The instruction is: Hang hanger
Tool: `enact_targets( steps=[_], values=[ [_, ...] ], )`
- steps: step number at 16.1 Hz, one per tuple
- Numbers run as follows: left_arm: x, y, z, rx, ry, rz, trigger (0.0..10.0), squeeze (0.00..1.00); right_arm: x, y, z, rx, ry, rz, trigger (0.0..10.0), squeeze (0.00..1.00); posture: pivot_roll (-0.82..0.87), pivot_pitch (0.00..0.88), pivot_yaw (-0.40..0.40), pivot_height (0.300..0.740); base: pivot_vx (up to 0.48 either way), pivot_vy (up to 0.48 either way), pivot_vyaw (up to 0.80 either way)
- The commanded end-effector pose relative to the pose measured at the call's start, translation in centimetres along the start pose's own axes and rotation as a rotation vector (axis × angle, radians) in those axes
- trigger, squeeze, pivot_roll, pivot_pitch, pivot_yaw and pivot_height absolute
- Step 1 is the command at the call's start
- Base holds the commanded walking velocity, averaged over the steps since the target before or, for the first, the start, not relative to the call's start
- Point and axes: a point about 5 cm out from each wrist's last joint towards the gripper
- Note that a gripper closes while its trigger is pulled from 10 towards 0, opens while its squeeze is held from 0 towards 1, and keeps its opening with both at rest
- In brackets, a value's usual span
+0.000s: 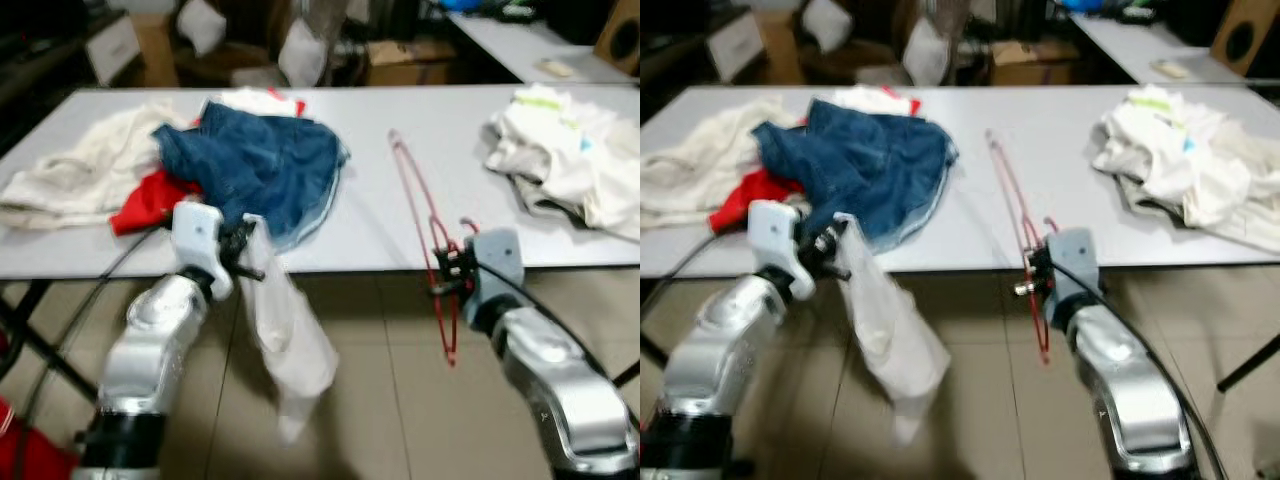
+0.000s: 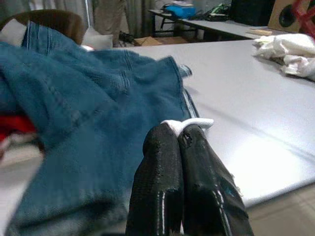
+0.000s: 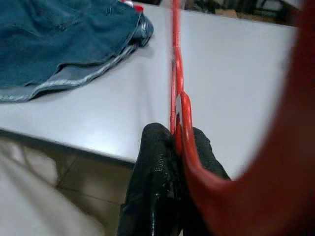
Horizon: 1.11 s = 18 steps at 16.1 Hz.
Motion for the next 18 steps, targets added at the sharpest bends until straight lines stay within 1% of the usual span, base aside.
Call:
enact_targets(
  steps=[1,3,4,6,8,9,11,12,14,16,18],
  values=[
    [0.9,-1.1,1.7,0.007,-0.057,-0.061,10.0,0.0,-0.5,-0.9,1.0,0.0,-0.038,0.039,10.0,0.0,-0.05,0.0,0.035,0.74,0.405,0.0,0.0],
    [1.8,-1.5,3.1,0.029,-0.094,-0.111,10.0,0.0,-2.1,-1.1,2.7,-0.06,-0.096,0.274,10.0,0.0,-0.05,0.0,0.033,0.74,0.409,0.0,0.0],
    [2.6,-1.3,4.1,0.044,-0.115,-0.12,10.0,0.0,-3.4,-1.6,3.4,-0.115,-0.107,0.384,10.0,0.0,-0.05,0.0,0.033,0.74,0.412,0.0,0.0],
    [3.8,-0.7,5.7,0.077,-0.145,-0.12,10.0,0.0,-5.1,-2.4,4.1,-0.156,-0.093,0.514,10.0,0.0,-0.05,0.0,0.031,0.74,0.411,0.0,0.0],
    [5.4,0.1,7.9,0.117,-0.183,-0.12,10.0,0.0,-7.6,-2.8,4.1,-0.179,-0.033,0.678,10.0,0.0,-0.06,0.0,0.033,0.74,0.412,0.0,0.0],
    [5.8,0.5,8.6,0.127,-0.195,-0.12,10.0,0.0,-8.2,-2.8,4.1,-0.179,-0.01,0.725,10.0,0.0,-0.06,0.0,0.033,0.74,0.412,0.0,0.0],
    [7.1,1.5,11.2,0.168,-0.229,-0.106,10.0,0.0,-9.1,-3.1,4.1,-0.183,0.017,0.768,10.0,0.0,-0.06,0.0,0.033,0.74,0.409,0.0,0.0],
    [7.7,1.9,12.3,0.182,-0.243,-0.104,10.0,0.0,-9.3,-3.3,4.2,-0.183,0.02,0.779,10.0,0.0,-0.06,0.0,0.033,0.74,0.412,0.0,0.0],
    [8.5,2.1,14.0,0.191,-0.27,-0.107,10.0,0.0,-9.5,-3.2,4.4,-0.195,0.033,0.809,10.0,0.0,-0.06,0.0,0.036,0.74,0.409,0.0,0.0],
    [9.1,1.9,15.5,0.206,-0.298,-0.131,10.0,0.0,-9.6,-3.3,4.2,-0.211,0.077,0.827,10.0,0.0,-0.07,0.0,0.039,0.74,0.409,0.0,0.0],
    [9.4,1.0,17.5,0.203,-0.353,-0.194,10.0,0.0,-9.0,-2.9,3.5,-0.245,0.12,0.825,10.0,0.0,-0.07,0.0,0.045,0.74,0.412,0.0,0.0]
  ],
)
Point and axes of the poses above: a point about 5 cm out from each wrist's last joint towards the gripper, its own x axis pointing out of the wrist towards the gripper, its own z axis along the axis of the wrist's last joint, y = z × x, and after that the axes turned 1 degree about x, right-handed
